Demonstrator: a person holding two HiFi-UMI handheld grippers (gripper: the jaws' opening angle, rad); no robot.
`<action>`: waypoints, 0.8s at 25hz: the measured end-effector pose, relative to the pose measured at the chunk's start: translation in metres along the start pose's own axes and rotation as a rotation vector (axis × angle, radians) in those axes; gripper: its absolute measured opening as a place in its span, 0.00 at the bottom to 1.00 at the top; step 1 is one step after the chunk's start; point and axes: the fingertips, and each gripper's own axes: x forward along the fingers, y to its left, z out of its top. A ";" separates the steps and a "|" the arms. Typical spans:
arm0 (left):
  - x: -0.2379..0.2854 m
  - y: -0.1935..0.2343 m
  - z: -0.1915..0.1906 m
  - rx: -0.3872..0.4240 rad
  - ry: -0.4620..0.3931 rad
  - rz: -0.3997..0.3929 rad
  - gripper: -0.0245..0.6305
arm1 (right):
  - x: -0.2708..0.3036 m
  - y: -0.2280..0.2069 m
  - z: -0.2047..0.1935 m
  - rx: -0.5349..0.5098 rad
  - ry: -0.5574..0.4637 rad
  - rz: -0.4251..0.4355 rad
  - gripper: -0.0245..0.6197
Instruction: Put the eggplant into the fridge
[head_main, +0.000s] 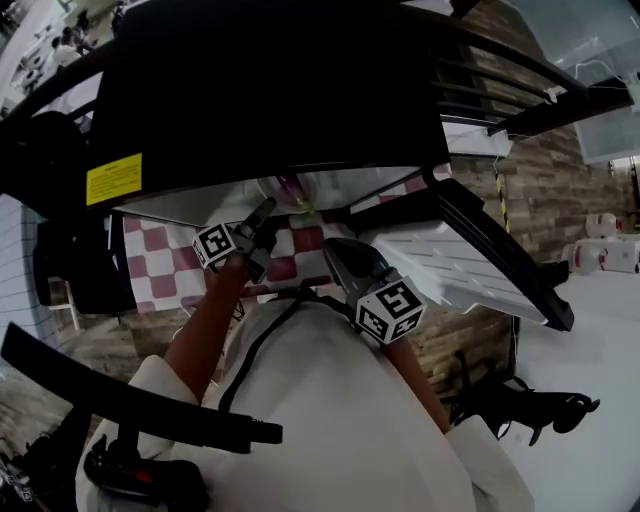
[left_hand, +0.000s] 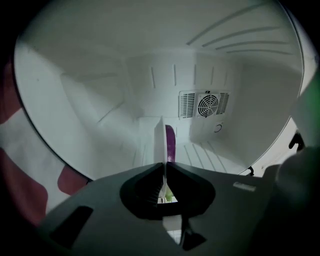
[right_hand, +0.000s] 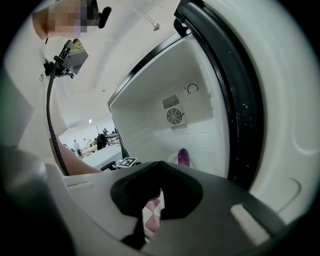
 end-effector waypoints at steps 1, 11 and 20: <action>0.003 0.005 0.001 0.002 -0.002 0.004 0.08 | -0.001 -0.002 -0.001 0.002 0.002 -0.004 0.05; 0.029 0.050 0.012 0.042 0.010 0.106 0.08 | -0.015 -0.010 -0.009 -0.011 0.030 -0.050 0.05; 0.039 0.067 0.008 0.013 0.012 0.169 0.08 | -0.025 -0.012 -0.012 -0.013 0.028 -0.073 0.05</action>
